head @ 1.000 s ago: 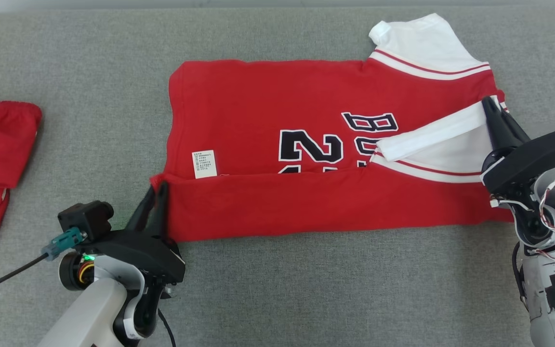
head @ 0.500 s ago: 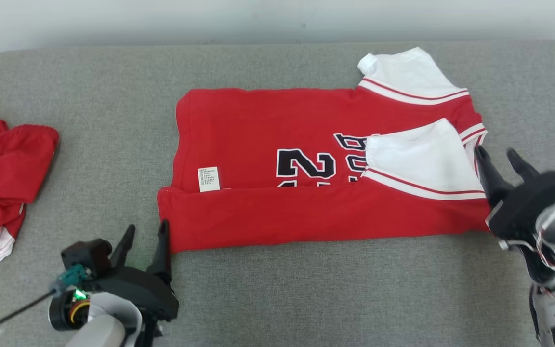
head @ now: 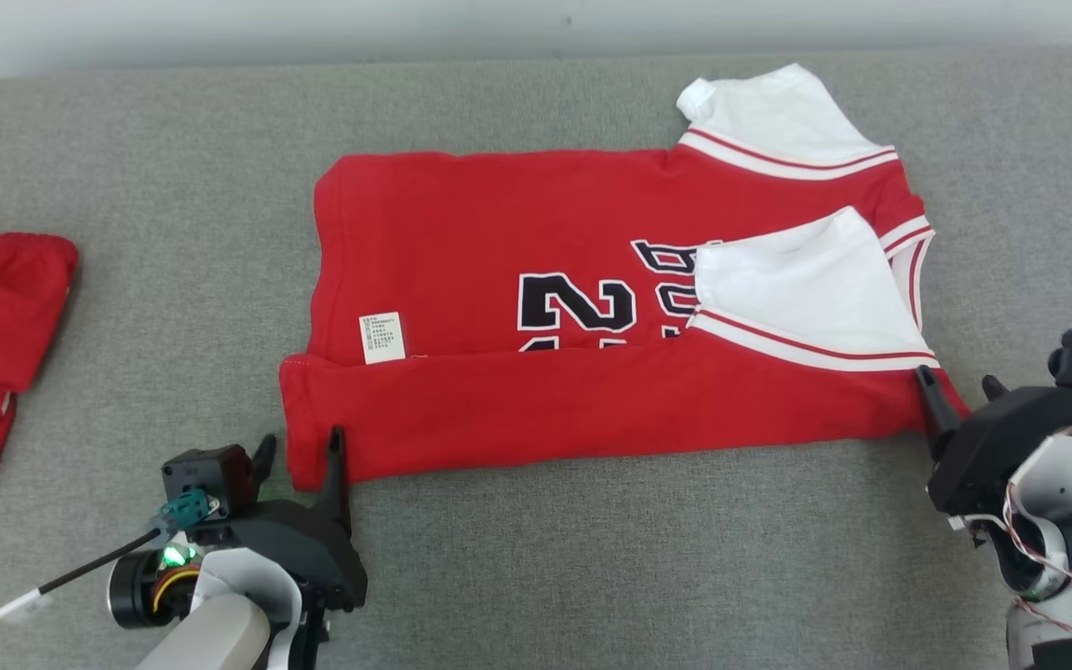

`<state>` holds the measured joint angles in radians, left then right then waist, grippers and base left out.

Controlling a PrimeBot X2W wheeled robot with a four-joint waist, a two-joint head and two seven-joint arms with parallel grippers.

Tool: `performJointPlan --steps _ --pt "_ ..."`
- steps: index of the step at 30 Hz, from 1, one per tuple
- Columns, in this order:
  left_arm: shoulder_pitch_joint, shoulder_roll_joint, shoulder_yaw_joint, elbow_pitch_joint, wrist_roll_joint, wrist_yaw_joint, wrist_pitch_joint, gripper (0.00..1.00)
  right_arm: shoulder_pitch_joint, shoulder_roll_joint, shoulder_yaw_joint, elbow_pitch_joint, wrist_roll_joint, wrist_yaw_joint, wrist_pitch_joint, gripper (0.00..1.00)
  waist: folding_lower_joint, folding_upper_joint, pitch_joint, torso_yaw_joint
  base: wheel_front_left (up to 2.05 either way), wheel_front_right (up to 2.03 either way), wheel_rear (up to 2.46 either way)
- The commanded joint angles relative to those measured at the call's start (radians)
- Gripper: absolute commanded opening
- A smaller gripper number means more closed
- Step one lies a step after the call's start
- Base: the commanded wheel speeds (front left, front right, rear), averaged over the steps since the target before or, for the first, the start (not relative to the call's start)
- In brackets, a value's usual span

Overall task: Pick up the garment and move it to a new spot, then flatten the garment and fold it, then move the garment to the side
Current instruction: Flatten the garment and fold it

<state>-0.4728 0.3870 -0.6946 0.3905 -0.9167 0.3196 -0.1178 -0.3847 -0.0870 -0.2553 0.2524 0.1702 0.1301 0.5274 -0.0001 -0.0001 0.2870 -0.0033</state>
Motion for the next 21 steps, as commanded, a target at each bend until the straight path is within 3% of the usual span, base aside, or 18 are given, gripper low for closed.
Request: performJointPlan --steps 1,9,10,11,12,13,14,21 --pt "-0.006 -0.005 -0.003 0.006 0.002 0.007 0.009 1.00 -0.012 0.004 -0.004 0.007 -0.010 0.001 0.007 1.00 0.0001 0.0001 0.017 -0.003 0.00 0.00 0.00" --pt "0.008 -0.023 -0.051 0.034 -0.039 0.028 0.164 1.00 -0.012 0.026 0.009 0.070 -0.058 0.001 0.152 1.00 0.0001 0.0001 0.043 0.010 0.00 0.00 0.00" --pt "0.014 -0.025 -0.058 0.034 -0.047 0.027 0.180 0.90 -0.004 0.027 0.018 0.070 -0.058 0.001 0.173 1.00 0.0001 0.0001 0.044 0.012 0.00 0.00 0.00" --pt "0.022 -0.026 -0.065 0.035 -0.053 0.025 0.196 0.43 0.003 0.029 0.018 0.068 -0.052 0.002 0.188 1.00 0.0001 0.0001 0.043 0.014 0.00 0.00 0.00" --pt "0.029 -0.028 -0.068 0.035 -0.061 0.024 0.206 0.00 0.008 0.030 0.015 0.064 -0.047 0.002 0.197 0.54 0.0001 0.0001 0.043 0.016 0.00 0.00 0.00" --pt "0.036 -0.028 -0.071 0.037 -0.066 0.022 0.219 0.00 0.011 0.031 0.015 0.056 -0.045 0.002 0.203 0.05 0.0001 0.0001 0.041 0.017 0.00 0.00 0.00" --pt "0.043 -0.027 -0.075 0.038 -0.067 0.020 0.229 0.00 0.014 0.031 0.019 0.048 -0.041 0.002 0.209 0.00 0.0001 0.0001 0.039 0.017 0.00 0.00 0.00" --pt "0.055 -0.014 -0.060 0.015 -0.082 0.016 0.224 0.00 0.044 0.013 -0.009 -0.048 -0.002 0.001 0.207 0.00 0.0001 0.0001 -0.001 0.023 0.00 0.00 0.00"
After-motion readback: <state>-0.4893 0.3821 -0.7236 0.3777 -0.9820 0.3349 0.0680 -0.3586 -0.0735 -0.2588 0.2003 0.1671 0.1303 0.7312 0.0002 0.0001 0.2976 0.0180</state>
